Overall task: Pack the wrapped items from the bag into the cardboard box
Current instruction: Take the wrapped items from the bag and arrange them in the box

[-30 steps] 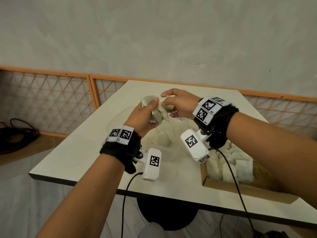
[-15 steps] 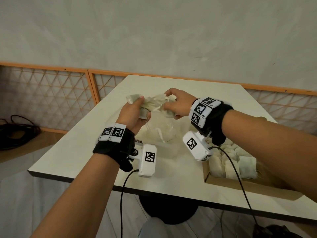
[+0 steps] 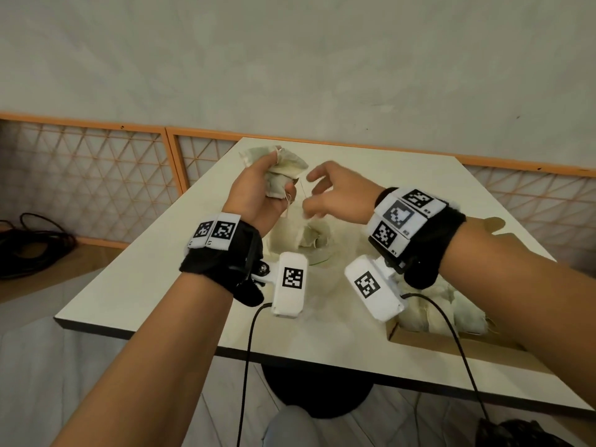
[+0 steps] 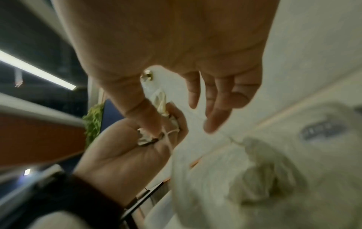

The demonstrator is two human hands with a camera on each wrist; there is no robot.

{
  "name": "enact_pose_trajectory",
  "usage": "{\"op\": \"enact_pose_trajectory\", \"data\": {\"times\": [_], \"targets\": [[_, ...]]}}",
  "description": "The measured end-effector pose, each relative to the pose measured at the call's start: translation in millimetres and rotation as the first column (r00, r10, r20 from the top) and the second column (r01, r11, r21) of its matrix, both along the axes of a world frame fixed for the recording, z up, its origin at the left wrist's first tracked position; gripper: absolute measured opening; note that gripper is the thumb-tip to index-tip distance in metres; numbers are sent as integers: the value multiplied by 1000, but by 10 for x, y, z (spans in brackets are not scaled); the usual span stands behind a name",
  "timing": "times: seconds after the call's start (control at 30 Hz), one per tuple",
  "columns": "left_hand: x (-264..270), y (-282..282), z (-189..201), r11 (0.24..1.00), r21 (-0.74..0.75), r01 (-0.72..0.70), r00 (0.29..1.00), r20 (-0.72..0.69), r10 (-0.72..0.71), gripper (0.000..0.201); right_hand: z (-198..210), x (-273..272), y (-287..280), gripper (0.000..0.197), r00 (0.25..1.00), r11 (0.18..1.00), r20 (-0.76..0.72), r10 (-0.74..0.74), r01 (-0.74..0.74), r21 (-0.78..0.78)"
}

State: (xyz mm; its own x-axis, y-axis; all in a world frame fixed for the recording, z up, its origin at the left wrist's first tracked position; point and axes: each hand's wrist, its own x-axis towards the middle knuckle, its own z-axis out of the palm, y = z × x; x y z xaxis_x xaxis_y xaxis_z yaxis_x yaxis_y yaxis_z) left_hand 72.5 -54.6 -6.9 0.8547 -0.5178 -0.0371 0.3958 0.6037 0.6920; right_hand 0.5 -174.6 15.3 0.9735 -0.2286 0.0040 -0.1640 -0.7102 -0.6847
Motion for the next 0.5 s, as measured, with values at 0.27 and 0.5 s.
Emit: {"op": "enact_pose_trajectory", "data": {"times": [0.27,0.5], "targets": [[-174,-133,-31,987,-159,22,998,-61,-32,13,-258,-121,-112,20,990,998,-122,65,-64,8],[-298,-151,-80,952,-305,7,994,-101,-40,12,-142,-644,-642,11,992,932,-4,-125,119,342]]}}
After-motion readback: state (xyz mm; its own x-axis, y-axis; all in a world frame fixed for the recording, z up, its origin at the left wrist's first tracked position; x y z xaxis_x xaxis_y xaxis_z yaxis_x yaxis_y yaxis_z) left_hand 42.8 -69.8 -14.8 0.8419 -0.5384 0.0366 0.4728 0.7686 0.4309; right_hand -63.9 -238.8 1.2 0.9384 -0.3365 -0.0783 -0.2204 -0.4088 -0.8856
